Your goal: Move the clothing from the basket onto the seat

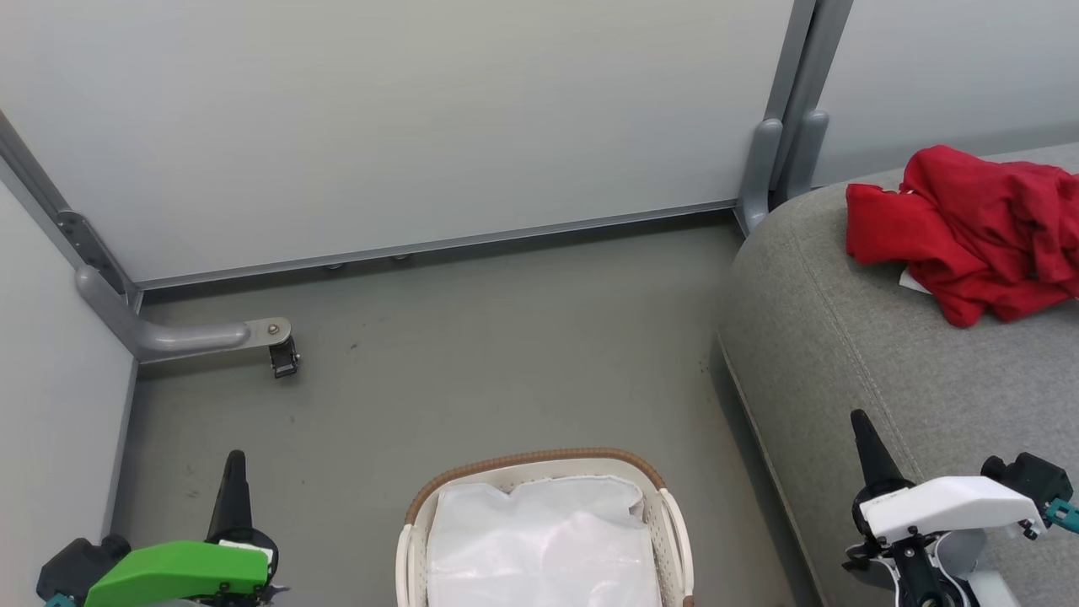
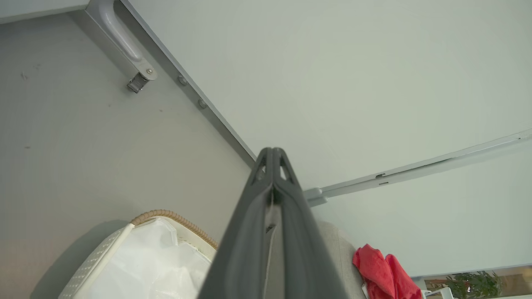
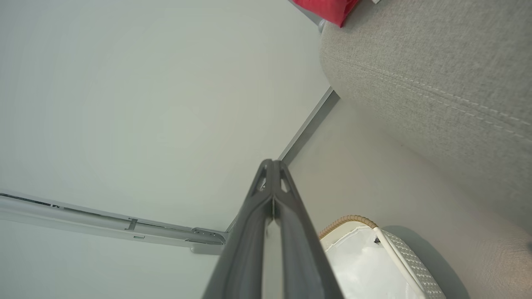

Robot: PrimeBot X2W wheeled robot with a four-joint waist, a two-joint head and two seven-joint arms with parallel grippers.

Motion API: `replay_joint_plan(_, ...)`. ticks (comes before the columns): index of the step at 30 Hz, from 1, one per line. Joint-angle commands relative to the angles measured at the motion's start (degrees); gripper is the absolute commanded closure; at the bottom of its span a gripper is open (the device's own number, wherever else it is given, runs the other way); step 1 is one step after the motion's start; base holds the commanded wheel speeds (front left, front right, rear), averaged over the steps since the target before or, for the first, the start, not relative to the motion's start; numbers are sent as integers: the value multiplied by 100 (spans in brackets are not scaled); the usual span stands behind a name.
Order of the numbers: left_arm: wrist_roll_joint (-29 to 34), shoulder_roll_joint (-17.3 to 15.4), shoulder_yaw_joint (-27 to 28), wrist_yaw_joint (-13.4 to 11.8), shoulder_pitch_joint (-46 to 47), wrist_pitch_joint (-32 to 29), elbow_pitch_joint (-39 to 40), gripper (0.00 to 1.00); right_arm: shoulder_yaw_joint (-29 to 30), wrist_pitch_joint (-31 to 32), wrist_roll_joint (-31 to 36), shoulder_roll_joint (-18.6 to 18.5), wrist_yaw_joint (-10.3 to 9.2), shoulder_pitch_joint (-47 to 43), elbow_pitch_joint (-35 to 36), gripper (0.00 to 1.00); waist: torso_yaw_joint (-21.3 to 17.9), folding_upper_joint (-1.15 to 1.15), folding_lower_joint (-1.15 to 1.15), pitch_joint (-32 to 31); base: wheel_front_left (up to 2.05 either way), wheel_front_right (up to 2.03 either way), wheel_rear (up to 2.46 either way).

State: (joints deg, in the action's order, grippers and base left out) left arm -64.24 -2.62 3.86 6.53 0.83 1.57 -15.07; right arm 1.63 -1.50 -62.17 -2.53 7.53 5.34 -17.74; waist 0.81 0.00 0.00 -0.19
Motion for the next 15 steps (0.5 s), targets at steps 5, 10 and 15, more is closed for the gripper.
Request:
replay_joint_plan(5,-359,-29,61,42,198,-108,69,100,77,96,-394,-31,-3,111,111,100,-6,0,0,3,0,0,0)
replay_joint_plan(10,-614,-31,84,50,240,-181,74,100,120,170,-660,-33,-3,113,141,100,-13,0,0,6,0,0,0)
replay_joint_plan(15,-865,-32,103,53,280,-253,80,100,164,248,-929,-35,-4,115,171,100,-19,0,0,9,0,0,0)
